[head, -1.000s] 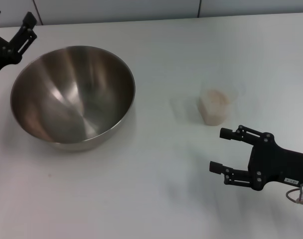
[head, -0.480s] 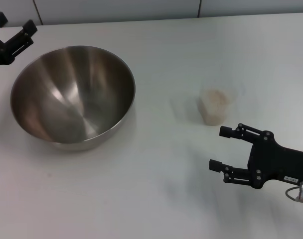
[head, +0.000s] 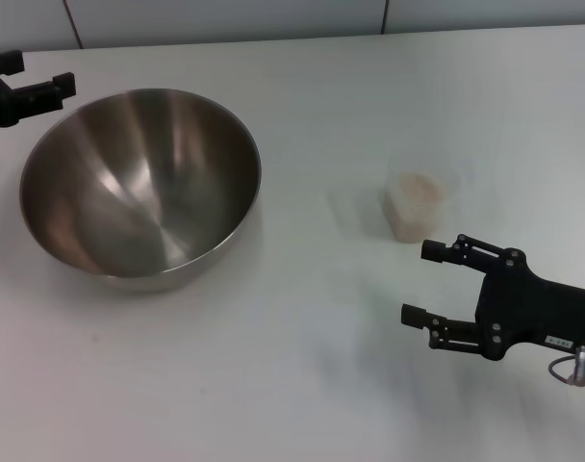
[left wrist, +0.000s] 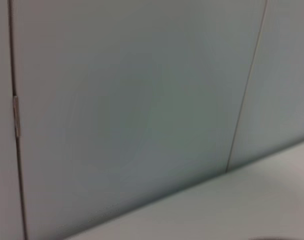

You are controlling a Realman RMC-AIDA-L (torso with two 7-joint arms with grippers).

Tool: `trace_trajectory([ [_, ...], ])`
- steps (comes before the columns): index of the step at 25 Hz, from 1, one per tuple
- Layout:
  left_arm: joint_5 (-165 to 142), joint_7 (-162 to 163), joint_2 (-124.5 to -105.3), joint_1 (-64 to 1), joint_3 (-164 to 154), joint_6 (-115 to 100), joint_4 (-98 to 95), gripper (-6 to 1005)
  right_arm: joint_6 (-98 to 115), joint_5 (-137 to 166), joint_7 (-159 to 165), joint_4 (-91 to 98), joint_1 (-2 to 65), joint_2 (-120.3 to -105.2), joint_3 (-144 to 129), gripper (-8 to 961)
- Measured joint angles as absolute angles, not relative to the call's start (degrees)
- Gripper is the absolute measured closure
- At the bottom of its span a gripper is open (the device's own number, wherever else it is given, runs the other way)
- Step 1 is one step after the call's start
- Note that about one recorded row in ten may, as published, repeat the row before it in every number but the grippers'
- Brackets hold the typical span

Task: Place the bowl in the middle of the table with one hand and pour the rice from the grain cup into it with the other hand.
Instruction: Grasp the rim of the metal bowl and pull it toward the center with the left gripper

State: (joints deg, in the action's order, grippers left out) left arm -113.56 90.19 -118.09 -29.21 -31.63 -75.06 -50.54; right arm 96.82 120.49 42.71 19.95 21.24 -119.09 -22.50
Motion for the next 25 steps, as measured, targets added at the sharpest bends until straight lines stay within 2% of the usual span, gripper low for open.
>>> trace_trajectory([
  [3, -122.3, 101.0, -118.06, -28.5, -39.4, -74.3, -61.2, 173, 96.7, 120.5, 42.7, 20.0, 21.3, -119.09, -22.5, 133],
  [25, -145.6, 113.2, -118.55, -34.9, -44.7, -74.0, -62.7, 225, 96.6, 120.5, 42.7, 20.0, 21.1, -119.09, -22.5, 134],
])
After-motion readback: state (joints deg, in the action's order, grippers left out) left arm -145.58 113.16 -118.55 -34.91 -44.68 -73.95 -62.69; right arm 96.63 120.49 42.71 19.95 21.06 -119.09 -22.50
